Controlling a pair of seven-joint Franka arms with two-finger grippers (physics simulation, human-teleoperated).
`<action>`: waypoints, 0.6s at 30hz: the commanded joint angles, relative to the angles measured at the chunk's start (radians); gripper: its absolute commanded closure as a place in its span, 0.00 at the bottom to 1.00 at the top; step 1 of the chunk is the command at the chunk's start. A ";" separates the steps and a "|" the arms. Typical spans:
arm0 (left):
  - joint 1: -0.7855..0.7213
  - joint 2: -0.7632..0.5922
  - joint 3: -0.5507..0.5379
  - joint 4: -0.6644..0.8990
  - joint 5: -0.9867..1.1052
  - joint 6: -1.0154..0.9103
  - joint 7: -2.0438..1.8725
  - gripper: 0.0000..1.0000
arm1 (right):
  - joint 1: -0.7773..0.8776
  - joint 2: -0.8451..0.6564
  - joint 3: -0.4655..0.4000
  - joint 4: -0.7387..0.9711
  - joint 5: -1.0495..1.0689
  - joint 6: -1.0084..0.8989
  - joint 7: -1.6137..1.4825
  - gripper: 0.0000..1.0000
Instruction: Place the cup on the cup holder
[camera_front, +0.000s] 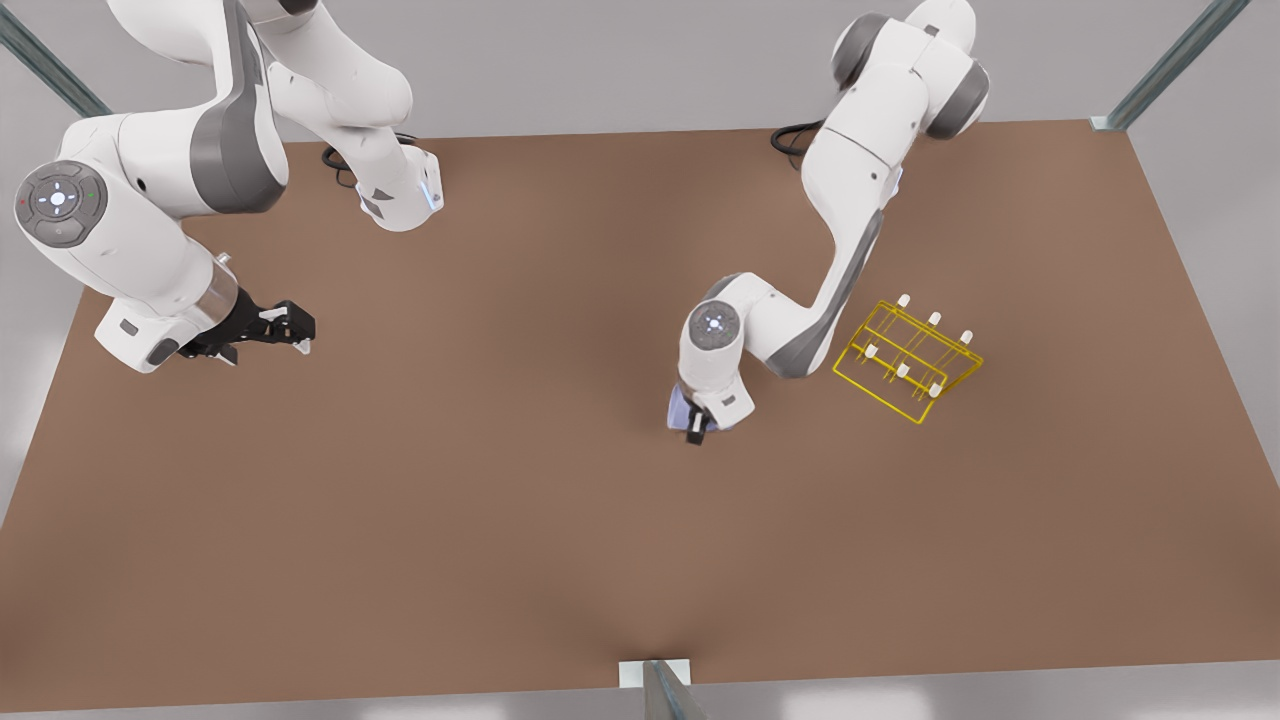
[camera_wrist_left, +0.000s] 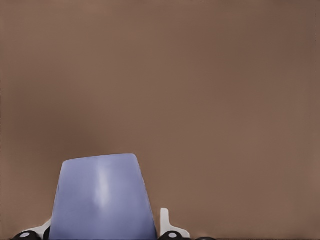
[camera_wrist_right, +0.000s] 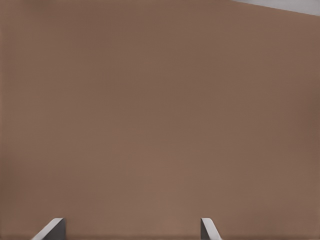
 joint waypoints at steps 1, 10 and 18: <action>0.022 -0.022 0.001 0.041 0.019 -0.200 0.052 0.23 | 0.000 -0.004 0.001 0.002 0.003 -0.008 0.000 0.00; 0.010 -0.005 0.023 0.112 0.703 -0.872 -0.046 0.23 | -0.007 -0.005 0.001 0.002 0.003 -0.010 -0.003 0.00; -0.047 0.110 0.023 0.081 0.755 -1.197 -0.385 0.23 | -0.010 -0.002 0.001 0.002 0.000 -0.010 -0.008 0.00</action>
